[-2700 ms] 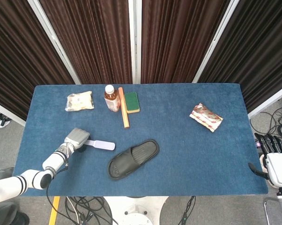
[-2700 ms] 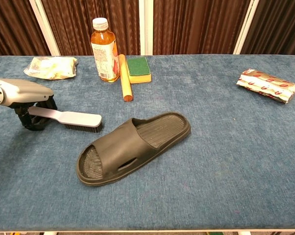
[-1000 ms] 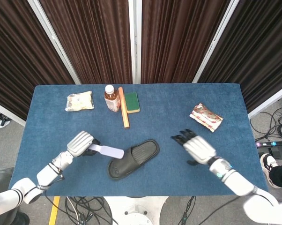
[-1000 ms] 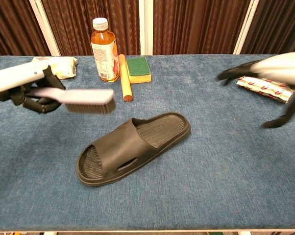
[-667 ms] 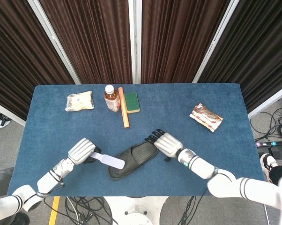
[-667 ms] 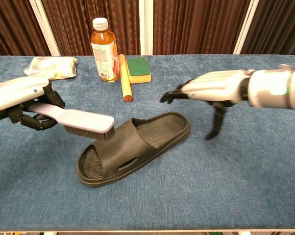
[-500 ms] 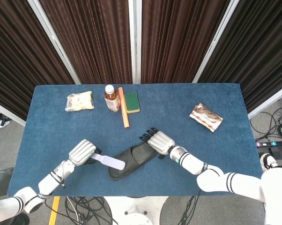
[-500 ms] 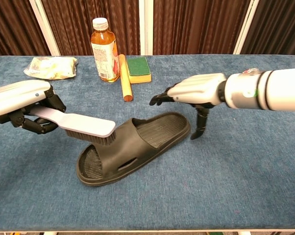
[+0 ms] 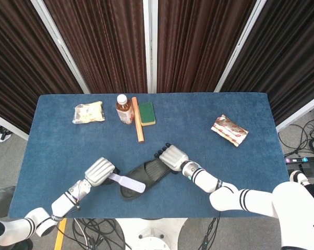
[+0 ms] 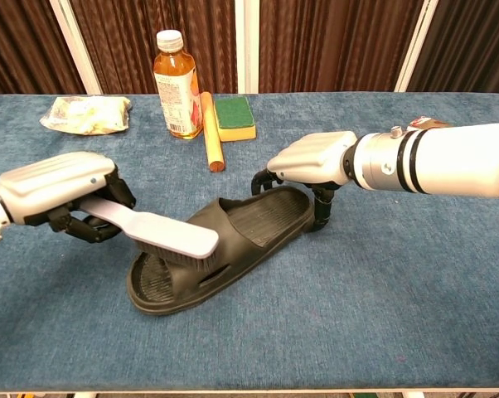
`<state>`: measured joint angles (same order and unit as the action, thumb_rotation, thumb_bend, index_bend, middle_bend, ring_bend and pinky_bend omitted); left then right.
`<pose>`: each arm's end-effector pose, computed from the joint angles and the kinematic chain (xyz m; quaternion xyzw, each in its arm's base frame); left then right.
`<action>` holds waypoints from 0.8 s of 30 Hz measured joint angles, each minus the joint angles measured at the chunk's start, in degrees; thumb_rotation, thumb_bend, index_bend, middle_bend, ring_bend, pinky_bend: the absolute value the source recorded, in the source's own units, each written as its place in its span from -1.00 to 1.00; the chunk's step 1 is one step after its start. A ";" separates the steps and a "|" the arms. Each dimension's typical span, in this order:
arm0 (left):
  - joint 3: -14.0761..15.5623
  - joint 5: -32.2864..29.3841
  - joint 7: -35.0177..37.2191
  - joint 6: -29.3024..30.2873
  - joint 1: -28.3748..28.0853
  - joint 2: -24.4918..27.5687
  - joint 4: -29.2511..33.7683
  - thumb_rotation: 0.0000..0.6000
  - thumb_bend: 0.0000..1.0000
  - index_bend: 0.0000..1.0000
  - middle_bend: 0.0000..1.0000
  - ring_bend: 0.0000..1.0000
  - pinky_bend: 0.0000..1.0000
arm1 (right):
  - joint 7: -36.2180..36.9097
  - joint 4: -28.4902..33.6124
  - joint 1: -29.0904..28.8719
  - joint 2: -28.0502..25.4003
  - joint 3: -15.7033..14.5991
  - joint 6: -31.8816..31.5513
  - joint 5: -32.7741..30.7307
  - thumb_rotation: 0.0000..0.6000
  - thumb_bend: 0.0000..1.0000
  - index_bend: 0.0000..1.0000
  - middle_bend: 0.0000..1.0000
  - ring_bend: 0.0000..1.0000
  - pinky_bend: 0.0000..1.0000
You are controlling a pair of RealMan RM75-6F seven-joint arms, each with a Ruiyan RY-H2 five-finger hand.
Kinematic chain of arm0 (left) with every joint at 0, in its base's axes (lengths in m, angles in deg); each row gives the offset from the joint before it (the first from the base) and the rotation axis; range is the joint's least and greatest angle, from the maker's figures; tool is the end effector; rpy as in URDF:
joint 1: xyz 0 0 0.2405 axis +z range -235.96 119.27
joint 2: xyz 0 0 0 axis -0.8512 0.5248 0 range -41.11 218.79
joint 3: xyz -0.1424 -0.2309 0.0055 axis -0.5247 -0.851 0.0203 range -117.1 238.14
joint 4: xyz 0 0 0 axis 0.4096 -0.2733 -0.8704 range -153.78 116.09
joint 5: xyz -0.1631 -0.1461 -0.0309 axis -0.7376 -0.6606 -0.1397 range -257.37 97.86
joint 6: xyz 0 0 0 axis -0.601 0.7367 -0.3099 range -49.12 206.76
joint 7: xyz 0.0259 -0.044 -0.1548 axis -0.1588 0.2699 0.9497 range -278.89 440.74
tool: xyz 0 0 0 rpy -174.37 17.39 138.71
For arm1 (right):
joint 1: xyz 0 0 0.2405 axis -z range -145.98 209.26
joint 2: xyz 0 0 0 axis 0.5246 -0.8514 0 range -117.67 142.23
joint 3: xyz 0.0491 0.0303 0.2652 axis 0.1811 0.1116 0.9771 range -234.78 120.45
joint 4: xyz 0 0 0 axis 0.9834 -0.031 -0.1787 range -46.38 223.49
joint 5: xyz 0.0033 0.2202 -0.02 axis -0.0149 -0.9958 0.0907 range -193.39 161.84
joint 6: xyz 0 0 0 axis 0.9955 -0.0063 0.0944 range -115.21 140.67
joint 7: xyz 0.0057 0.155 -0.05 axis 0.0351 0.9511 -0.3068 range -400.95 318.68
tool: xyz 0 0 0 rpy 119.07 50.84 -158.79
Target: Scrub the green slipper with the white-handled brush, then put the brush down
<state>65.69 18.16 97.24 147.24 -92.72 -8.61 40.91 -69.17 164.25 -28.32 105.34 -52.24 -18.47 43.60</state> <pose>-0.2232 0.3062 -0.0743 -0.7827 -0.3494 -0.4345 0.2765 -0.1044 -0.3831 -0.1118 0.8998 -0.2523 0.2073 0.2895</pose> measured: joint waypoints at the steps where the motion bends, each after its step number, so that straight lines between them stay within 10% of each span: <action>1: -0.06 -0.08 -0.63 -0.21 -0.05 -0.32 -0.37 1.00 0.70 1.00 1.00 1.00 1.00 | 0.16 0.11 -0.01 -0.04 -0.11 -0.27 0.04 1.00 -0.40 -0.25 -0.21 -0.54 -0.57; 24: -8.30 -13.24 0.71 -9.48 -1.10 -1.77 -0.79 1.00 0.70 1.00 1.00 1.00 1.00 | 2.26 0.94 -0.63 -0.65 -2.42 -2.13 -0.07 1.00 -0.37 -0.17 -0.17 -0.49 -0.52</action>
<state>57.38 4.91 97.94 137.77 -93.82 -10.38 40.12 -66.91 165.19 -28.94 104.70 -54.67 -20.60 43.54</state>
